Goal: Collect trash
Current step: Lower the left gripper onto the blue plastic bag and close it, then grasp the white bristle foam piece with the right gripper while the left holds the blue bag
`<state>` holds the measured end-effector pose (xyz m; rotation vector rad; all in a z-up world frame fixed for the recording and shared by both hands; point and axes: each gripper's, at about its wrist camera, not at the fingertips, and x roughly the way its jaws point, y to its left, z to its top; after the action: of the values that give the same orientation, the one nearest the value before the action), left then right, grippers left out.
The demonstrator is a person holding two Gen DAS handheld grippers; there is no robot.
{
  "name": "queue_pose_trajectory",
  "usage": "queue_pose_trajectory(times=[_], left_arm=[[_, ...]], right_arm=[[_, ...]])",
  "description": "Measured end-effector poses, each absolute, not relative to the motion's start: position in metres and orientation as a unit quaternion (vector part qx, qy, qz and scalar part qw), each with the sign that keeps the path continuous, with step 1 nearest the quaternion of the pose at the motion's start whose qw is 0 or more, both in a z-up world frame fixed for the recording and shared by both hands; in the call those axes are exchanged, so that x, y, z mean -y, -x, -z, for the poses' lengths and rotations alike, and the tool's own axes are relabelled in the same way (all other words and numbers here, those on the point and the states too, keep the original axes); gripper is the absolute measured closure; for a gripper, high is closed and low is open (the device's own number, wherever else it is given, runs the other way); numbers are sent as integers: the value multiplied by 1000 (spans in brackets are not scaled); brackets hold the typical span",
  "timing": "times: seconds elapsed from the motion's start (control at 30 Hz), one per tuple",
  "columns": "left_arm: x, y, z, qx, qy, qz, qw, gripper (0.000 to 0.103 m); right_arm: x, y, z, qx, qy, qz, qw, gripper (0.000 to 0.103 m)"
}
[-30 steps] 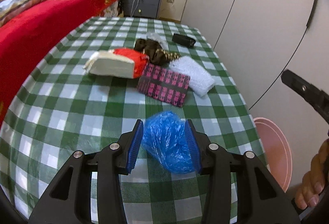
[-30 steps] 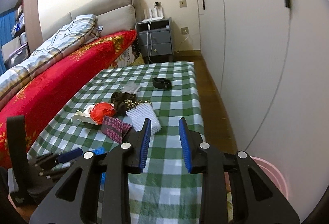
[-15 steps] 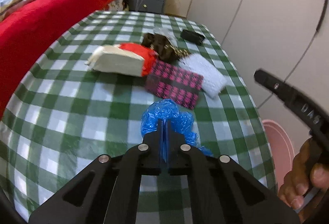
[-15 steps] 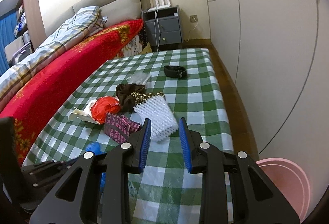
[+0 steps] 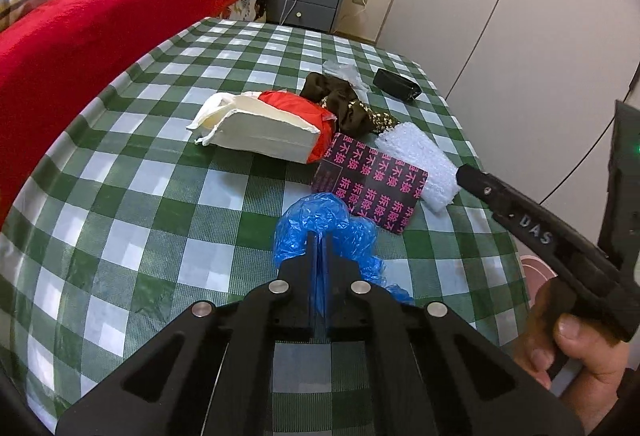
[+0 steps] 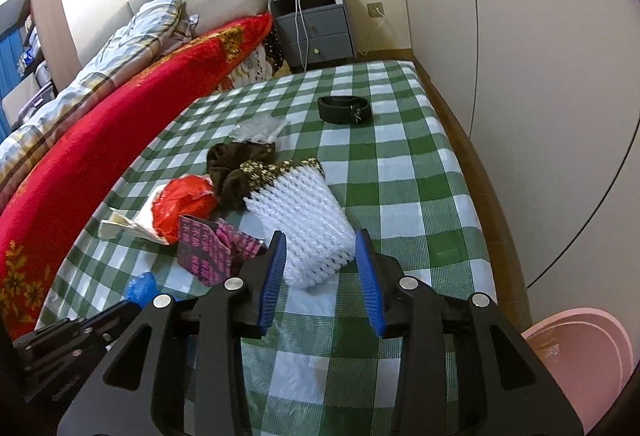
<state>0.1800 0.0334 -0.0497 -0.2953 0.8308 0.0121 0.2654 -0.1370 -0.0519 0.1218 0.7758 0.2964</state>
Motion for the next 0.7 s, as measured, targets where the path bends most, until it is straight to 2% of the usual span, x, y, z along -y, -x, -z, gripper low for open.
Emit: queue_pose_trajectory(times=[0.47,0.57,0.6,0.67,0.7], left_arm=[[-34,-181,52,-405,150,-5,902,101],[-34,-181,51,-404,149,-5,902,101],[-34,-181,51,-404,150,-5,902,101],[-34,-181,52,-404,149,-5,903,101],[-34,-181,51,-403,149,-6,903,101]], right_arm=[[137,-281,63,-389,-72,-143,907,66],[136,-281,63,-388,-70,-144,907,76],[135,-281,63,-388,-67,-148,907,84],[132,-280,62,-386,-60,-152,908,92],[130,-279,62,-386,-57,-154,908,100]])
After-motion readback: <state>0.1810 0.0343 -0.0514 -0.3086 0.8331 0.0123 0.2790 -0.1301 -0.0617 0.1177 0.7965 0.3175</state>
